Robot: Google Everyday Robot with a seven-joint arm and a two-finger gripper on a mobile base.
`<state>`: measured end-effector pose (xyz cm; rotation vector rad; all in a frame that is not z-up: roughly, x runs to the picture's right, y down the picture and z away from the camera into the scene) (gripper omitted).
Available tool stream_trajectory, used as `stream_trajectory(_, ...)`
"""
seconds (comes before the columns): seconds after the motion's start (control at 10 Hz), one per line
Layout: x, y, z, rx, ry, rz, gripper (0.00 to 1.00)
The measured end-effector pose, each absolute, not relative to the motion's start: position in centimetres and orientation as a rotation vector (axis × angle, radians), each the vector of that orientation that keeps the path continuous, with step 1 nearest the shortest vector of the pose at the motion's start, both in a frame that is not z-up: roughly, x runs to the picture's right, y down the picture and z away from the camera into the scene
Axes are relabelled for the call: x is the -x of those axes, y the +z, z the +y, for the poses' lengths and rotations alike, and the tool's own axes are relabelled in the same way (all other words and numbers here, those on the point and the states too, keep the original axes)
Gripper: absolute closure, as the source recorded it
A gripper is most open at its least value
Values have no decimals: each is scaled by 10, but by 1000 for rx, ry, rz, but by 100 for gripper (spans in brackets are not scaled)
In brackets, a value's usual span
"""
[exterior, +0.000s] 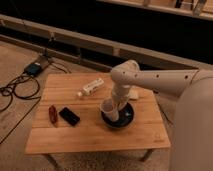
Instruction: Place the ceramic cup in the ceramic bowl
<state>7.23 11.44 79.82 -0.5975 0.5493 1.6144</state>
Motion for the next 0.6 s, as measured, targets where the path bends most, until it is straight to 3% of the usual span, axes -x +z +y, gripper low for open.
stream_trajectory(0.1,-72,802,117,602,1616,548,61)
stream_trajectory(0.3,-75,815,118,611,1637,543,37)
stream_trajectory(0.5,-78,823,111,608,1653,529,23)
stream_trajectory(0.6,-79,825,108,606,1659,521,22)
